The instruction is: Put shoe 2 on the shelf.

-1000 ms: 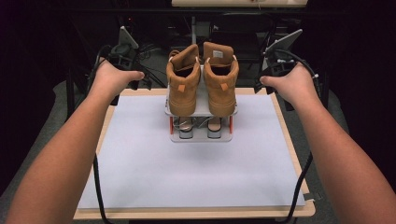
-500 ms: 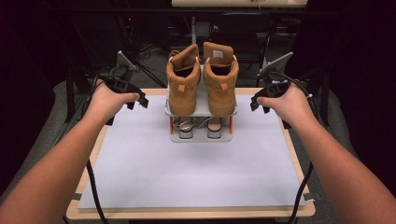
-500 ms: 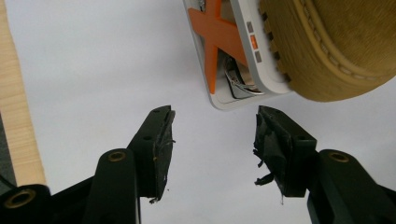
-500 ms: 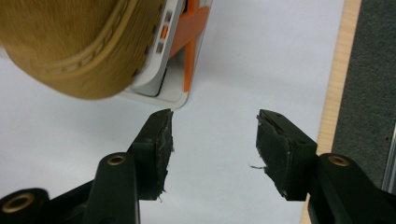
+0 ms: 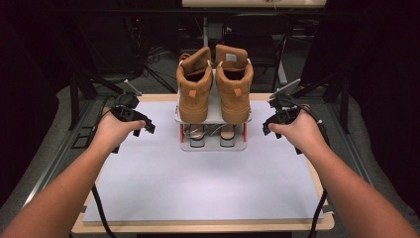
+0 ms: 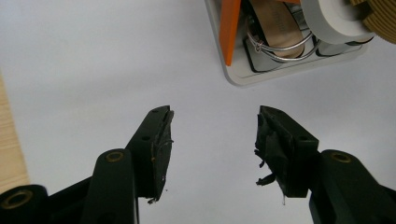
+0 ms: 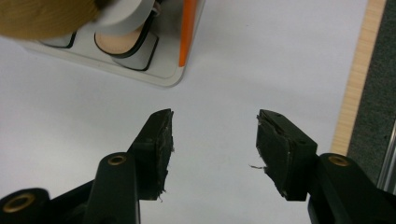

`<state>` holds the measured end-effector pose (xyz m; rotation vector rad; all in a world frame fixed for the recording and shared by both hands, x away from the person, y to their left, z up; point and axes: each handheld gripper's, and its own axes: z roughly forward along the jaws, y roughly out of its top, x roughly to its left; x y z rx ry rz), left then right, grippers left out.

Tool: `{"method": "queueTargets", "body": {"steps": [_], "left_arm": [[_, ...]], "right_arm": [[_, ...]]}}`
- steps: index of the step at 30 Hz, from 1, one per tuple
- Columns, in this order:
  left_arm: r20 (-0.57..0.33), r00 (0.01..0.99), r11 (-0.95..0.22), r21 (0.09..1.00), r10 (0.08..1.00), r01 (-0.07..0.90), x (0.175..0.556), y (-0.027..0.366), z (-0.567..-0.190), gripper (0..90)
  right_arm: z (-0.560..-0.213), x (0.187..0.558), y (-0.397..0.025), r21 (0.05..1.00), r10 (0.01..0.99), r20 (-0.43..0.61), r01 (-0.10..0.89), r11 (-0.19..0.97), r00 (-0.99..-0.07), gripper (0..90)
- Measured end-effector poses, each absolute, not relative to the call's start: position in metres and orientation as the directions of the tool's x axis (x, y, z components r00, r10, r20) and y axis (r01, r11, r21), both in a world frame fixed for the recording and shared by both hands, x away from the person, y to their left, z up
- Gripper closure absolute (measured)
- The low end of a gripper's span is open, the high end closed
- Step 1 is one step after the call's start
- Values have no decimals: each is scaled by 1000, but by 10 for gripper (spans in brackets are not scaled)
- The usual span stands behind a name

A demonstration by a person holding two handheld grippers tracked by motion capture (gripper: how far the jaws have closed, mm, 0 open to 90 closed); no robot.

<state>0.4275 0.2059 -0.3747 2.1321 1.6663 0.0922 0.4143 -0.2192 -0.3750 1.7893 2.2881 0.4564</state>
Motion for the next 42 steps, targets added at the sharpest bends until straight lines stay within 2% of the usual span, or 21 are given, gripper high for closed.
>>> {"method": "queueTargets", "body": {"steps": [2,7,10,13,18,20,28,35,36,42], "left_arm": [[-232,284,-187,368,930,911,424,207,-385,459],[-221,301,-202,379,928,903,416,208,-404,466],[-232,309,-210,370,922,905,408,208,-427,467],[-225,318,-220,373,921,902,401,209,-440,463],[-258,327,-211,392,909,895,388,209,-455,463],[-267,336,-209,409,903,888,382,209,-460,464],[-275,360,-211,450,892,868,361,207,-490,469],[-249,375,-227,471,893,852,349,205,-509,480],[-243,391,-242,476,888,846,346,204,-513,481],[-242,409,-234,528,880,816,333,206,-521,471]], "right_arm": [[-383,411,-216,364,967,24,903,229,-255,460],[-404,404,-214,361,959,44,900,245,-279,460],[-427,394,-211,352,945,85,897,269,-317,455],[-439,385,-210,350,940,39,886,304,-338,449],[-458,371,-212,375,929,17,864,336,-369,438],[-461,366,-215,357,922,7,862,359,-387,439],[-490,341,-219,440,916,111,845,303,-386,453],[-509,329,-223,441,919,123,850,288,-375,460],[-513,325,-223,483,913,173,840,248,-369,460],[-519,315,-227,564,928,122,794,227,-352,462]]}}
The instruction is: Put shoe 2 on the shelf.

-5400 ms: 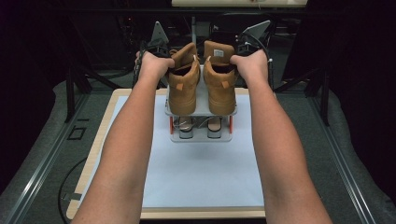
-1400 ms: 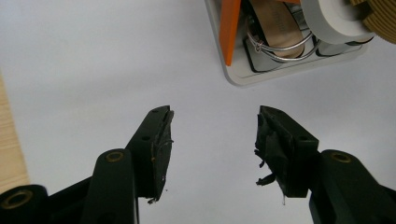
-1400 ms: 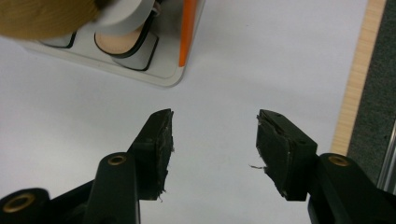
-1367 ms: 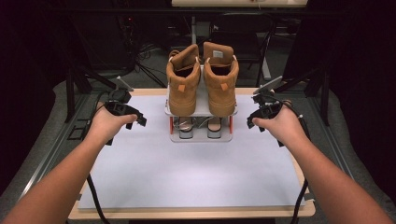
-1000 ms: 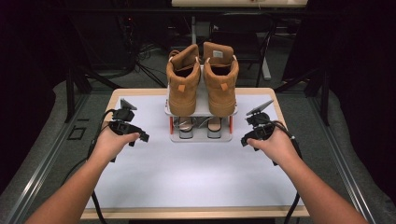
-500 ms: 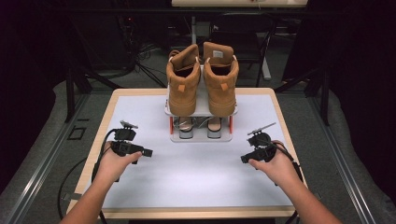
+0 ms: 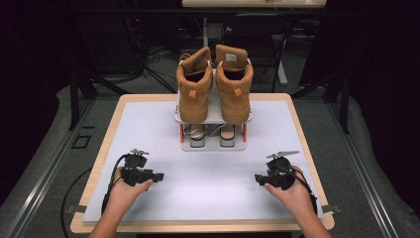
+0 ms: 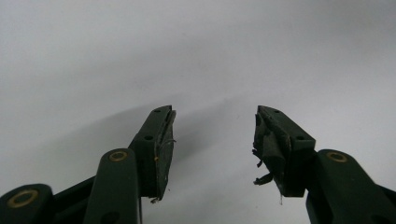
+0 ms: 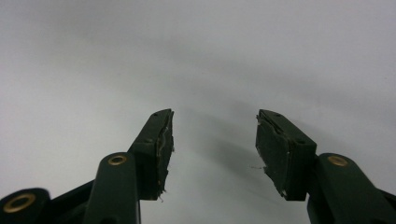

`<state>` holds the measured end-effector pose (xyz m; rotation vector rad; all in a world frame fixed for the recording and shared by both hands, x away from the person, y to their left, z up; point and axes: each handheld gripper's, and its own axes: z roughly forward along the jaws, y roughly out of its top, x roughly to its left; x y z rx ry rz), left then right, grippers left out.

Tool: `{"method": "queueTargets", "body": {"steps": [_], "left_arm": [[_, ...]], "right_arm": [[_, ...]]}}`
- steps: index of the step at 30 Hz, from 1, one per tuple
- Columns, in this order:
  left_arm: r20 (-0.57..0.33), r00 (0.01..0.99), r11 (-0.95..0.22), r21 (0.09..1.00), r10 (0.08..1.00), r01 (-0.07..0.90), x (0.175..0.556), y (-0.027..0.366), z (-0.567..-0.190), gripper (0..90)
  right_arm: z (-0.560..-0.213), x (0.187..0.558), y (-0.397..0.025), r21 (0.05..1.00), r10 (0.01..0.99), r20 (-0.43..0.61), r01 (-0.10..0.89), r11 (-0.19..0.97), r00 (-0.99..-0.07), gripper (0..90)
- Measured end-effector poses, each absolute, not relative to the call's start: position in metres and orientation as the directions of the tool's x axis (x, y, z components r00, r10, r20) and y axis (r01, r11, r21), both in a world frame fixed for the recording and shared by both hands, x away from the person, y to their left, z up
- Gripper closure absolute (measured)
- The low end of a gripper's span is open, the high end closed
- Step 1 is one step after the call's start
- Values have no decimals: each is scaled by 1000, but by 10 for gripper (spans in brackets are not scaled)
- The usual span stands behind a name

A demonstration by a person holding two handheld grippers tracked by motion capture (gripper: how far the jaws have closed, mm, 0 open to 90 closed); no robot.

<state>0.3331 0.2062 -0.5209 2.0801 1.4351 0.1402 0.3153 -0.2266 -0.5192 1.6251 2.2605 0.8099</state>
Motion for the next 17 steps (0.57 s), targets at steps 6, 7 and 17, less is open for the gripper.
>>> {"method": "queueTargets", "body": {"steps": [6,7,17], "left_arm": [[-218,436,-239,588,873,773,325,209,-528,450],[-220,435,-231,600,873,766,325,210,-528,442],[-134,413,-228,663,901,713,321,219,-543,410]], "right_arm": [[-533,307,-228,625,940,64,748,223,-334,461],[-536,306,-228,642,939,72,736,214,-335,459],[-551,297,-235,703,945,24,677,216,-327,430]]}}
